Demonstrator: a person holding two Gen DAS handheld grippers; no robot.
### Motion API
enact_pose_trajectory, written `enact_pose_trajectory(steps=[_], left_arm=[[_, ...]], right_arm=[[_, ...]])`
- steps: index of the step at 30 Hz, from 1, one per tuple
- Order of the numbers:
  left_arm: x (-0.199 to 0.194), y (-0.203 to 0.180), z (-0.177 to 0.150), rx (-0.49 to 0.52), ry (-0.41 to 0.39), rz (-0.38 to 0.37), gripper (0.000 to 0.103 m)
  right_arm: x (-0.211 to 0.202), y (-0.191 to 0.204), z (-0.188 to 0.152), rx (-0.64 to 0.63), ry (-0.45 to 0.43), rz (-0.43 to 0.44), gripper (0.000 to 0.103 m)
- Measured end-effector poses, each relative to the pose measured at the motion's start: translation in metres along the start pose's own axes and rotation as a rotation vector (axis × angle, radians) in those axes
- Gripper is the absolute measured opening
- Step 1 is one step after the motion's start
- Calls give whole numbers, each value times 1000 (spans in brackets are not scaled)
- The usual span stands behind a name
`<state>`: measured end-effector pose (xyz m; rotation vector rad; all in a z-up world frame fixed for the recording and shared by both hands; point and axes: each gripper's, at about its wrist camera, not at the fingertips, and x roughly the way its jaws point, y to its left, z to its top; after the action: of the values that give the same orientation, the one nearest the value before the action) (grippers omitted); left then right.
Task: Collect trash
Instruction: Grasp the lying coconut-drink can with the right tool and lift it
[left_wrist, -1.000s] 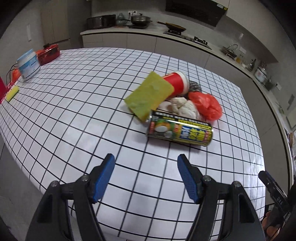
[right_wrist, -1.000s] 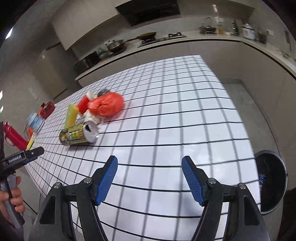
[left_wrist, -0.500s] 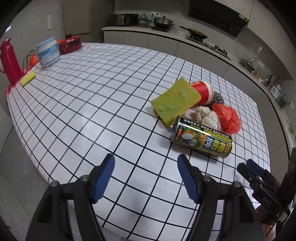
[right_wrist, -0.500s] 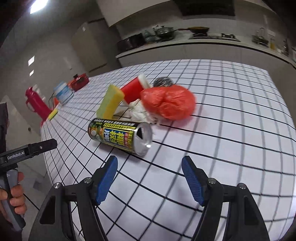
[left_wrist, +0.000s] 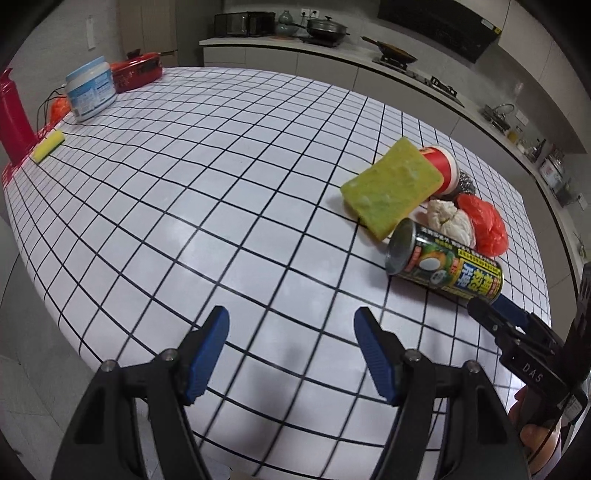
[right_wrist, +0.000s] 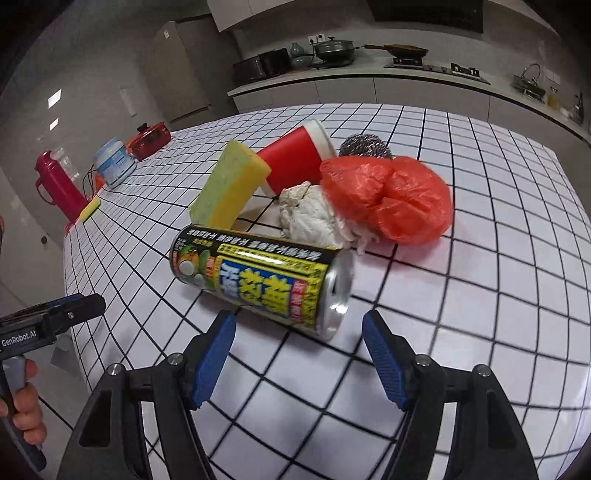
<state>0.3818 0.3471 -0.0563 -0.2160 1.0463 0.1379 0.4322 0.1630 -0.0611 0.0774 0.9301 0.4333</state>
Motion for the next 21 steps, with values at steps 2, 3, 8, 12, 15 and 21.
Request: enact_pose_trajectory(steps=[2,3,8,12,15,21], left_arm=[[0,10,3,6,2,-10,71],[1,15,4,12,6,-13,71],[6,35,10,30,22,-17,71],[9,46,12,32,29,-21,71],[9,50,13,30,32,-29,71],[7,36,16,48,22,-57,71]], right_arm=[[3,11,-2,1,12,-4,73],[4,18,-4,-4,16,-13,73],[4,47,-12,7,38,23,73],[2,74,-18,-6,61,105,73],[-4,91,-20,-53,60,146,73],[-30,63,-21,-29,5,71,73]])
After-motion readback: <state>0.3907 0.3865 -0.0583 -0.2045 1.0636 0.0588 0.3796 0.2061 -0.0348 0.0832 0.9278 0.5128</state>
